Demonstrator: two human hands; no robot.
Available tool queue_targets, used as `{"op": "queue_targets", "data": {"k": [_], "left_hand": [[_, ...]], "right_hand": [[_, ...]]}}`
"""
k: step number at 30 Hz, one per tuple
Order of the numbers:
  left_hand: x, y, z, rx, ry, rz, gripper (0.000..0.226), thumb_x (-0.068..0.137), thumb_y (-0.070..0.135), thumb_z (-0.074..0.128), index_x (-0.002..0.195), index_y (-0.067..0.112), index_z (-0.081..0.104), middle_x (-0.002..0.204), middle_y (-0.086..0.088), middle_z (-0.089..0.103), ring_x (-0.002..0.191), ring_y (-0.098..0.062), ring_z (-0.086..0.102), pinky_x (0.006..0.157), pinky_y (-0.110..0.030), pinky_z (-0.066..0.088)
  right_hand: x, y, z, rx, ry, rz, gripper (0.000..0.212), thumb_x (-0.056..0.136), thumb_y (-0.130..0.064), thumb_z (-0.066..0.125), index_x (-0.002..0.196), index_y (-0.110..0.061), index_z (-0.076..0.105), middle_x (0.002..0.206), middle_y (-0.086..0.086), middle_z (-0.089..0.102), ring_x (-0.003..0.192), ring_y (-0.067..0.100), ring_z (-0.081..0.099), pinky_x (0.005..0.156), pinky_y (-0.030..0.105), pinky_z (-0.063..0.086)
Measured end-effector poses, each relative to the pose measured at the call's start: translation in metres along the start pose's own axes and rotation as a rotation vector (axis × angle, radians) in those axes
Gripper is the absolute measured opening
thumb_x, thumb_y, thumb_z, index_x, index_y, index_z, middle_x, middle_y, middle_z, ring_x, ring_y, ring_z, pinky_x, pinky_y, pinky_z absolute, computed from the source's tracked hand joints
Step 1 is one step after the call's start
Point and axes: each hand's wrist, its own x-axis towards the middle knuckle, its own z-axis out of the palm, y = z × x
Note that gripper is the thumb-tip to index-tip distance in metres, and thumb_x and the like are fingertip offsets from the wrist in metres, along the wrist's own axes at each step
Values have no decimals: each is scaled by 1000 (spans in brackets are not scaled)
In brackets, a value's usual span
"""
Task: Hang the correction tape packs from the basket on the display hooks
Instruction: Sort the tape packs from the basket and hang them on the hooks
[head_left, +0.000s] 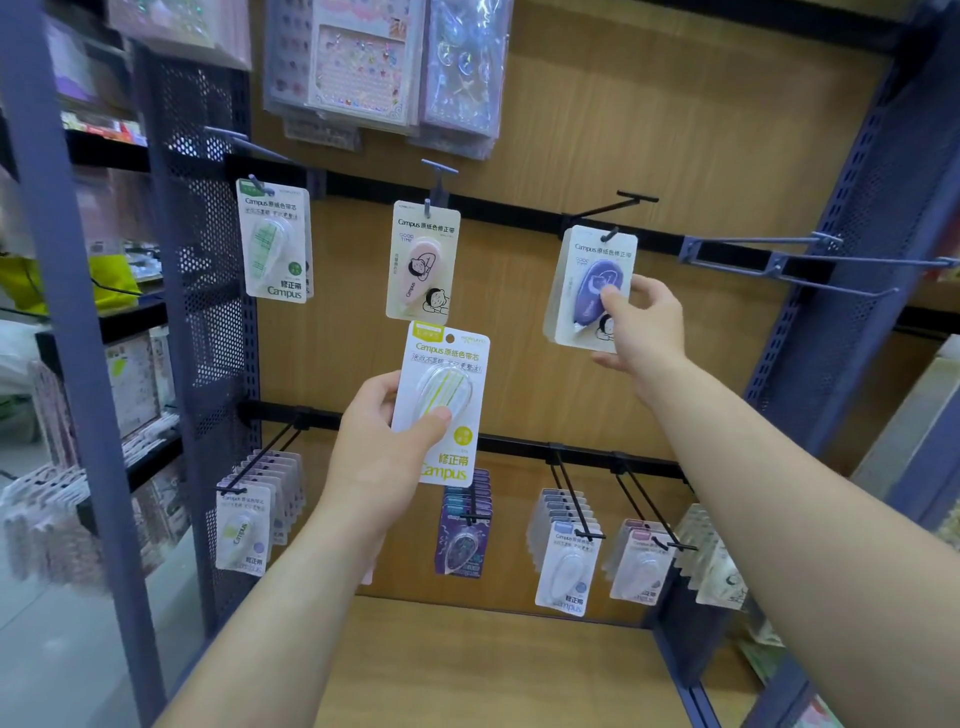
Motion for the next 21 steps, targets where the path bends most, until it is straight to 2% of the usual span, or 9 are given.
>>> {"op": "queue_targets", "data": {"k": [4, 6, 9, 11, 14, 18, 21], "left_hand": [[0, -2, 0, 12, -4, -2, 32, 95, 10, 70, 119, 28, 59, 106, 8, 77, 88, -8, 76, 61, -22, 59], [-1, -4, 0, 29, -9, -7, 31, 95, 11, 70, 118, 28, 60, 106, 8, 77, 89, -9, 76, 62, -25, 60], [0, -5, 0, 54, -10, -14, 30, 94, 11, 70, 117, 28, 60, 106, 8, 77, 90, -12, 76, 67, -31, 62], [1, -7, -1, 66, -10, -17, 30, 94, 11, 71, 116, 28, 61, 107, 7, 77, 90, -12, 76, 68, -32, 62], [2, -11, 0, 85, -13, -25, 30, 93, 10, 72, 117, 25, 61, 106, 5, 77, 89, -13, 76, 66, -30, 61], [0, -17, 3, 115, -37, -53, 30, 89, 7, 75, 112, 20, 62, 99, 6, 79, 84, -11, 77, 64, -28, 60], [-4, -29, 9, 149, -70, -113, 32, 87, 6, 77, 113, 17, 62, 99, 6, 79, 85, -14, 77, 71, -37, 63]], "right_hand": [[-2, 18, 3, -287, 18, -95, 42, 96, -40, 61, 136, -33, 53, 105, -9, 66, 92, 17, 68, 78, 47, 63], [-6, 29, 3, -426, -5, -90, 43, 96, -42, 60, 137, -31, 53, 98, -10, 65, 92, 19, 66, 85, 47, 59], [-15, 47, 3, -593, -68, -34, 50, 96, -48, 59, 139, -26, 49, 115, -3, 67, 98, 22, 61, 89, 40, 52], [-24, 55, 2, -668, -91, -23, 57, 95, -51, 59, 144, -24, 46, 121, -3, 66, 104, 22, 60, 91, 40, 49], [-40, 65, -6, -700, -132, -51, 58, 95, -52, 59, 145, -25, 46, 119, -8, 65, 115, 20, 60, 95, 43, 50], [-67, 79, -20, -648, -231, -86, 54, 95, -51, 61, 141, -25, 49, 108, -13, 65, 105, 12, 61, 93, 44, 53], [-91, 95, -35, -669, -292, -105, 53, 95, -52, 61, 140, -27, 48, 108, -15, 65, 100, 8, 62, 86, 39, 54]]}}
